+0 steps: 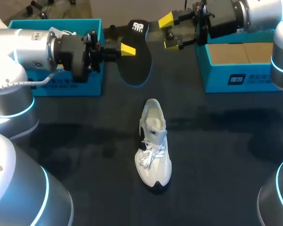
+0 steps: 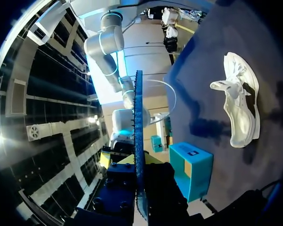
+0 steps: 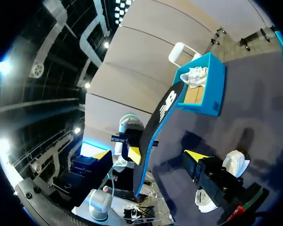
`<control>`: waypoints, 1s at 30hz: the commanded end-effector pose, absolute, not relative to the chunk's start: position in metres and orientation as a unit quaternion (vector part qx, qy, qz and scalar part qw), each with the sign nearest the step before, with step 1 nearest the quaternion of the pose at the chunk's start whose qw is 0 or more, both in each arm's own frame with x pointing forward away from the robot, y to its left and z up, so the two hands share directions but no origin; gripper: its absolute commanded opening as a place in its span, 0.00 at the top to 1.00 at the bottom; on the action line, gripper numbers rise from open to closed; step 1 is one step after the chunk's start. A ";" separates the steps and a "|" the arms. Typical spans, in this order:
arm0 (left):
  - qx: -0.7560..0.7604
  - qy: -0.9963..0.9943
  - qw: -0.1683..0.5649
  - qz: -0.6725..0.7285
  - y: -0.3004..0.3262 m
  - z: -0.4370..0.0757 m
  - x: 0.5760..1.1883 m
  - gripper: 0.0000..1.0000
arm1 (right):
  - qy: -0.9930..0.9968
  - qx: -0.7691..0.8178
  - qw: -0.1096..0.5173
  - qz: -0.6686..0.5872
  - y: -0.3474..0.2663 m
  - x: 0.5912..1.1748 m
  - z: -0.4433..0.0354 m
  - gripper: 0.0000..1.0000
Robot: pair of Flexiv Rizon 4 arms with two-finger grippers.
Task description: Take the shoe out of the shoebox, open the shoe tongue, remove and reinsert the insole, then place the shoe into the shoebox
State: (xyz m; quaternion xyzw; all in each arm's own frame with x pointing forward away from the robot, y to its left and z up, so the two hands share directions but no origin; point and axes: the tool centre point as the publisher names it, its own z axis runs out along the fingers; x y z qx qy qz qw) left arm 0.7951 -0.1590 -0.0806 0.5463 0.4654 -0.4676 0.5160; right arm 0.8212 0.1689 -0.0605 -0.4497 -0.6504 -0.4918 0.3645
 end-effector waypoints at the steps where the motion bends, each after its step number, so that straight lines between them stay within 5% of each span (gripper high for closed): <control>1: 0.547 0.464 0.519 -0.466 -0.160 -0.078 0.793 1.00 | -0.651 -0.451 0.364 -0.490 0.170 0.822 -0.060 0.00; 30: 0.520 0.466 0.525 -0.486 -0.158 -0.057 0.790 1.00 | -0.590 -0.476 0.420 -0.499 0.163 0.803 -0.078 0.00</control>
